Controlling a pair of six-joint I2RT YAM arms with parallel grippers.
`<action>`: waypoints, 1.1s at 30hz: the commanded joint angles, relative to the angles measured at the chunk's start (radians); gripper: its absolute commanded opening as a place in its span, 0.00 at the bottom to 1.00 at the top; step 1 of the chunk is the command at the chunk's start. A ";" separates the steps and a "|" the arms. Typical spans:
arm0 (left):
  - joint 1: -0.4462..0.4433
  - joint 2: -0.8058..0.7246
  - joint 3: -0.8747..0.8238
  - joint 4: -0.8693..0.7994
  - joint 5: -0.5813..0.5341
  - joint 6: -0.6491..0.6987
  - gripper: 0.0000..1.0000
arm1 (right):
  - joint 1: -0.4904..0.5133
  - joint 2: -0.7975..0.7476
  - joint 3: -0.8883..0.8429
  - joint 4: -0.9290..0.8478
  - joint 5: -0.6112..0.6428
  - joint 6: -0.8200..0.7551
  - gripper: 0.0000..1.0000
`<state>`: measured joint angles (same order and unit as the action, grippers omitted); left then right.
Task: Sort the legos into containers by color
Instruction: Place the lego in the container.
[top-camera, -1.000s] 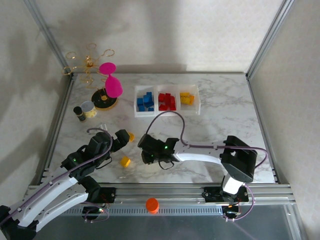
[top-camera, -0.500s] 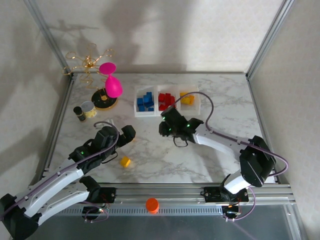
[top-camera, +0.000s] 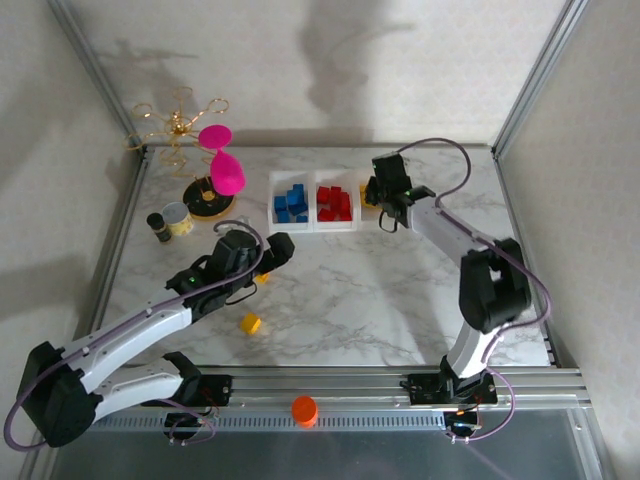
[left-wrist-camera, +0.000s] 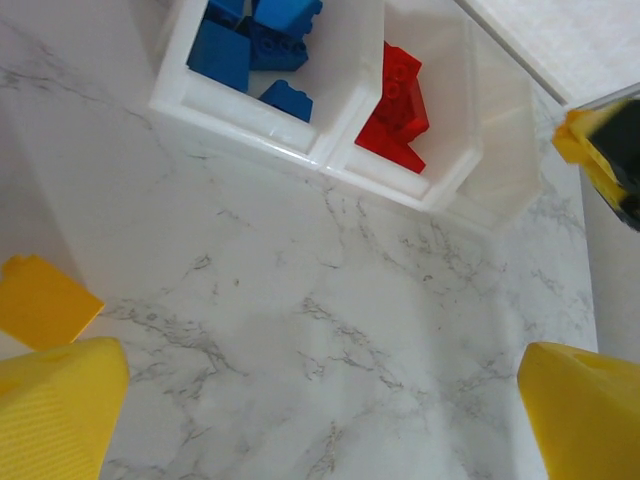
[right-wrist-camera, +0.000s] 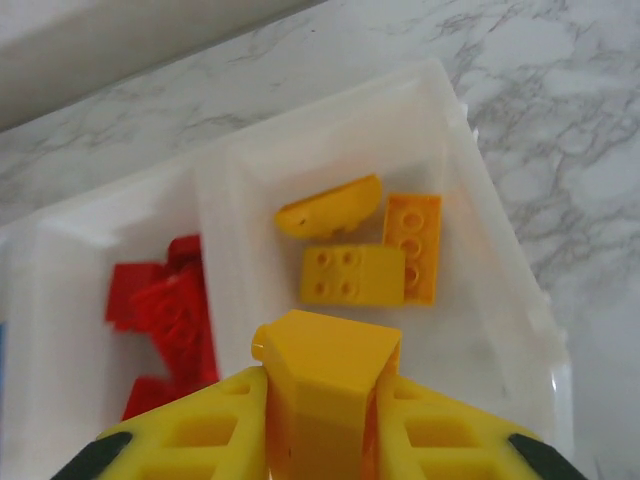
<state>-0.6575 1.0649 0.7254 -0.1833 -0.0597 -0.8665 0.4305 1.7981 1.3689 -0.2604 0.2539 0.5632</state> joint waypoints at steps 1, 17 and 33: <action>0.009 0.035 0.057 0.051 0.020 0.039 1.00 | -0.009 0.110 0.101 0.009 0.053 -0.065 0.24; 0.027 0.112 0.129 0.084 0.064 0.082 1.00 | -0.030 0.210 0.253 -0.070 0.091 -0.113 0.46; 0.051 -0.015 0.051 -0.034 0.061 0.093 1.00 | 0.228 -0.127 0.021 -0.207 0.151 0.000 0.58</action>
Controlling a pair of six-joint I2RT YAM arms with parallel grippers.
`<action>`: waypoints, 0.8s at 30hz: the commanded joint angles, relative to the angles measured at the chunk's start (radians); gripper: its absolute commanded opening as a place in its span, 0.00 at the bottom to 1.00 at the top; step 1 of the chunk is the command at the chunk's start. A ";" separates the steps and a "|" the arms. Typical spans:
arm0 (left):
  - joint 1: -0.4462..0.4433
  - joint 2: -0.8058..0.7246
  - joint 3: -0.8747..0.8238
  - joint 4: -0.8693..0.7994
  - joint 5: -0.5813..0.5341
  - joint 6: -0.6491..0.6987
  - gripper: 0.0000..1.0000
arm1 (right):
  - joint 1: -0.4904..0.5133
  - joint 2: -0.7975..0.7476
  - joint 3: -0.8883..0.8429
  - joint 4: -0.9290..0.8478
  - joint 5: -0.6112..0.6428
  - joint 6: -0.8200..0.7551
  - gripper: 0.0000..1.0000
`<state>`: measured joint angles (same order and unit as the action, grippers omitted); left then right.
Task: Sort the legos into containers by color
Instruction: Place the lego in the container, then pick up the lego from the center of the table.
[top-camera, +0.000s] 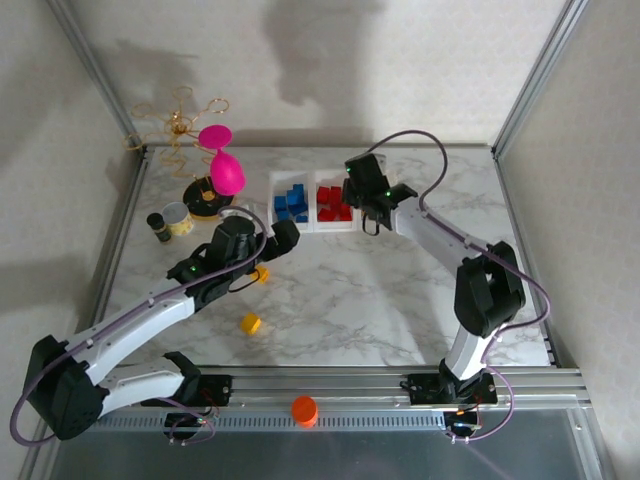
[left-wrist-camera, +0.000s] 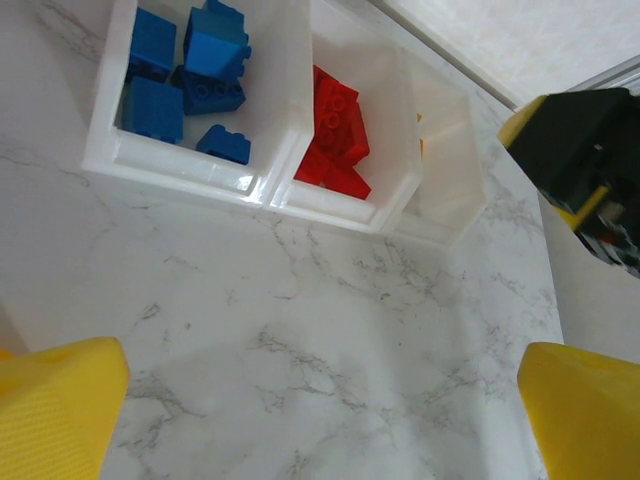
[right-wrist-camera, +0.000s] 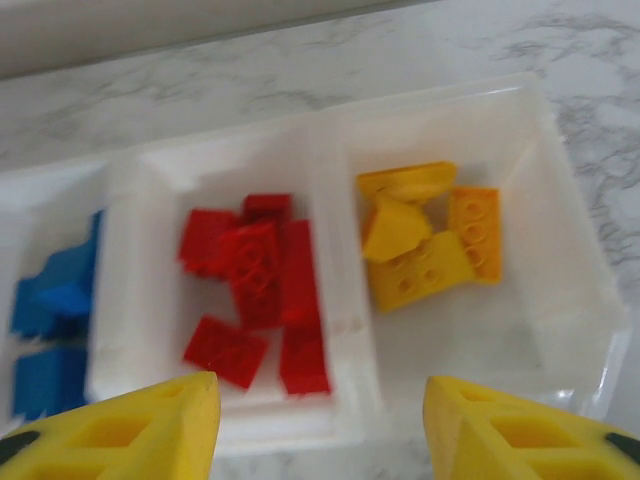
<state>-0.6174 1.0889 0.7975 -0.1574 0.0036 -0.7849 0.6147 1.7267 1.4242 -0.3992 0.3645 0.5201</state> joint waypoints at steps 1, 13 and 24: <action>0.013 -0.062 -0.030 -0.076 -0.015 0.012 1.00 | 0.070 -0.068 -0.043 -0.082 0.036 0.055 0.59; 0.063 -0.349 -0.114 -0.368 -0.173 -0.042 1.00 | 0.449 0.011 -0.133 -0.052 -0.106 0.198 0.68; 0.082 -0.489 -0.161 -0.492 -0.239 -0.122 1.00 | 0.526 0.264 0.012 0.072 -0.199 0.107 0.74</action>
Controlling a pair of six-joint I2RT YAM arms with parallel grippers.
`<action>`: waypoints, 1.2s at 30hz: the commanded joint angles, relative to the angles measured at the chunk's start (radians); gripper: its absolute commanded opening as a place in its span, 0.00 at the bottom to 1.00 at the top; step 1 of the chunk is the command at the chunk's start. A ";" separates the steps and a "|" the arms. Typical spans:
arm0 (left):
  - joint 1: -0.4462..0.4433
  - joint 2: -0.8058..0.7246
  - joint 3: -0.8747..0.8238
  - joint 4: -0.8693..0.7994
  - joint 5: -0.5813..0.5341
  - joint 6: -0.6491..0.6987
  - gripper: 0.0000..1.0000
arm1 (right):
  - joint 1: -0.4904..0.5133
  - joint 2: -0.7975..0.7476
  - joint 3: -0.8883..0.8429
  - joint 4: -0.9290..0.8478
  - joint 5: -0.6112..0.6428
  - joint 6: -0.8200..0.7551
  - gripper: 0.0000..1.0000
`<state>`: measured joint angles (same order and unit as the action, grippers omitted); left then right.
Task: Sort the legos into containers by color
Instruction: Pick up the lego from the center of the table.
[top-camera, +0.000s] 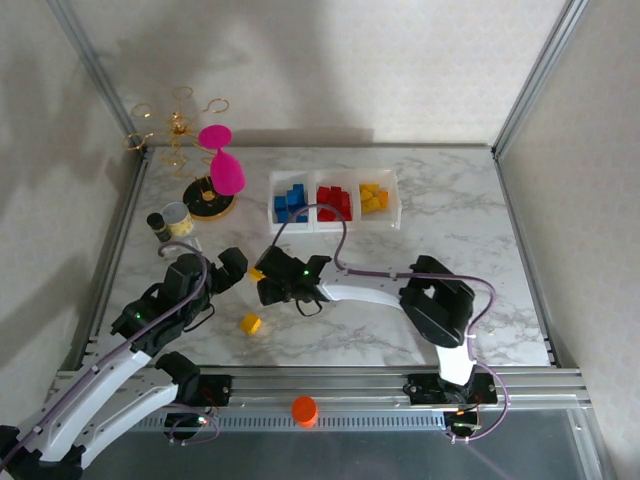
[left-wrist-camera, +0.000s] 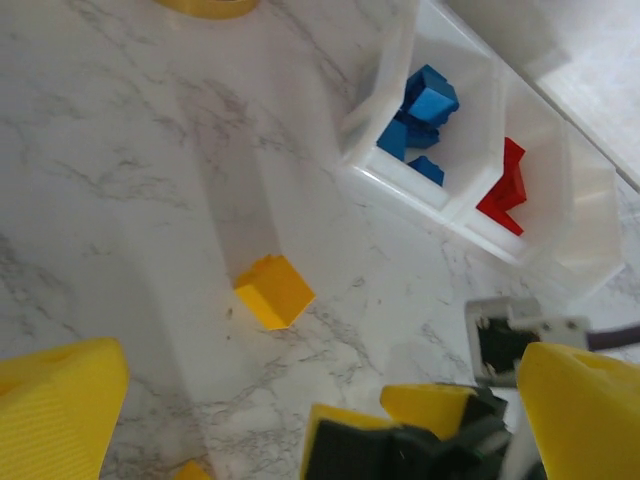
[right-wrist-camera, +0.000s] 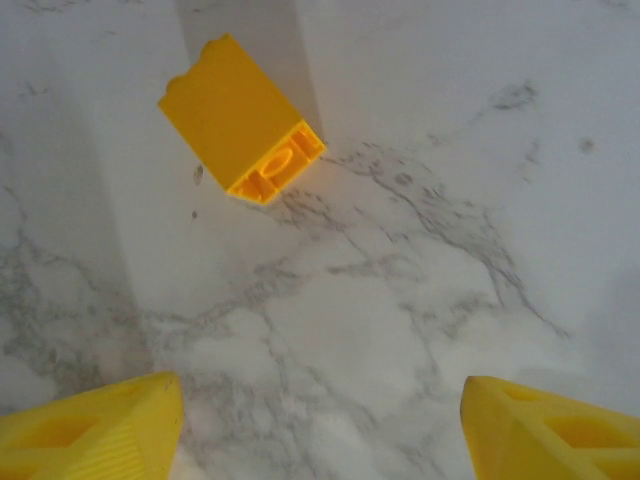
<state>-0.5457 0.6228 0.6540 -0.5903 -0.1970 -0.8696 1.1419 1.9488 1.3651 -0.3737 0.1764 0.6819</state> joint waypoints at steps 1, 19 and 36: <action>0.010 -0.029 -0.023 -0.059 -0.036 -0.040 1.00 | -0.004 0.062 0.085 0.054 -0.012 -0.074 0.74; 0.013 -0.102 -0.059 -0.086 -0.077 -0.115 1.00 | -0.084 0.295 0.345 -0.018 -0.043 -0.308 0.73; 0.013 -0.104 -0.062 -0.080 -0.084 -0.129 1.00 | -0.085 0.338 0.399 -0.076 -0.034 -0.342 0.39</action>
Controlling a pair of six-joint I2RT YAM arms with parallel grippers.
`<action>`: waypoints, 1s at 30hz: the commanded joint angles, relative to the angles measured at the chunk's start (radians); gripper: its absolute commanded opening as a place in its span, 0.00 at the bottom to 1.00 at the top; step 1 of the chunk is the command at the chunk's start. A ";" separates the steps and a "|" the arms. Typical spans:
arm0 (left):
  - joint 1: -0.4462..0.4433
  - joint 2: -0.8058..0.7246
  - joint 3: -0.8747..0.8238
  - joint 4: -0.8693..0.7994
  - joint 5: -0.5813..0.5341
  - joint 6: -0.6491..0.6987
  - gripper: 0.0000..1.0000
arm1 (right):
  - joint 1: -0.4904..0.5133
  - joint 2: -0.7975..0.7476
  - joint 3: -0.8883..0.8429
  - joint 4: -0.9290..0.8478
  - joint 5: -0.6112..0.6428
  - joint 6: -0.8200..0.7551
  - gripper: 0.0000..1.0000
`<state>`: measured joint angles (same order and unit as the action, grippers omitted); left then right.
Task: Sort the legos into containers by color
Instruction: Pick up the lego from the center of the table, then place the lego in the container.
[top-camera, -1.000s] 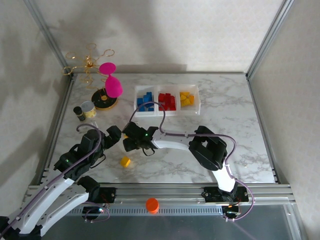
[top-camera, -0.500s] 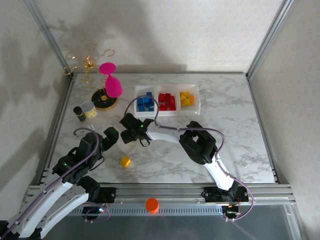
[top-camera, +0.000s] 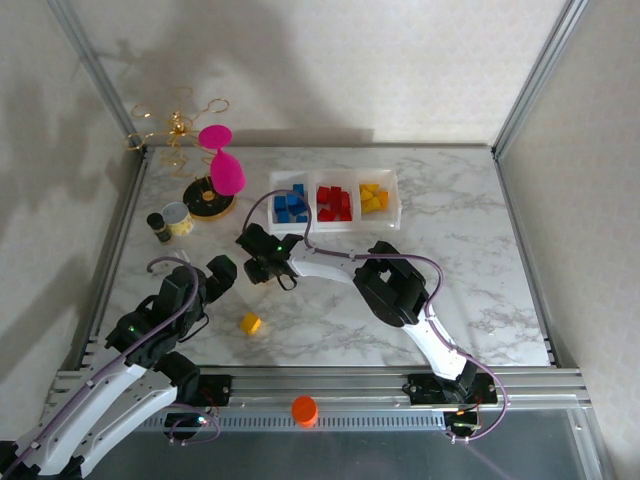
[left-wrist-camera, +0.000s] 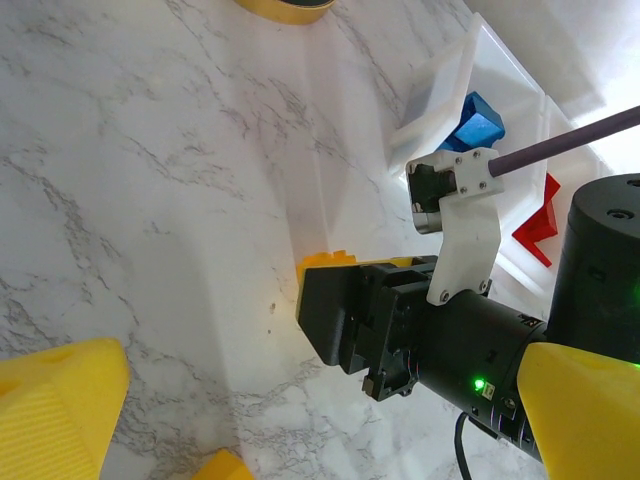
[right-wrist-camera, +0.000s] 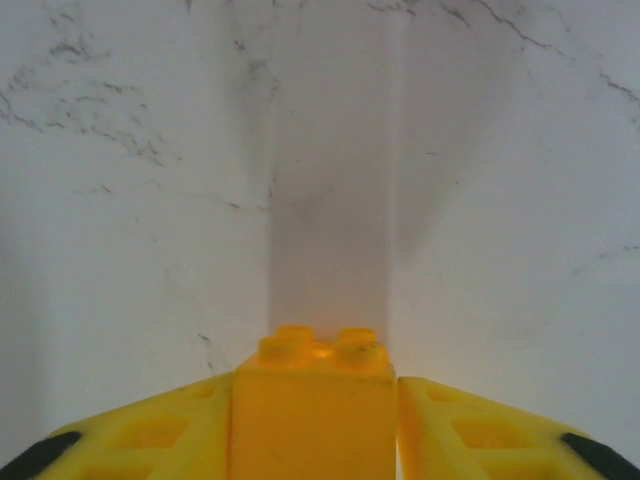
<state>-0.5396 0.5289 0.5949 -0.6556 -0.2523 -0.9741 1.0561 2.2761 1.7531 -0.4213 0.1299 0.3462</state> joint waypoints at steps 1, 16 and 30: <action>0.008 -0.010 -0.003 -0.015 -0.028 -0.025 1.00 | 0.001 0.005 0.007 -0.030 0.013 -0.006 0.38; 0.007 0.036 0.023 0.153 0.092 0.045 1.00 | -0.082 -0.405 -0.328 0.009 0.092 0.179 0.27; -0.006 0.313 0.065 0.469 0.277 0.163 1.00 | -0.486 -0.528 -0.420 0.055 0.261 0.161 0.28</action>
<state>-0.5415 0.8188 0.6079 -0.2752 -0.0216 -0.8570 0.6056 1.6909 1.2976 -0.4000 0.3367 0.5354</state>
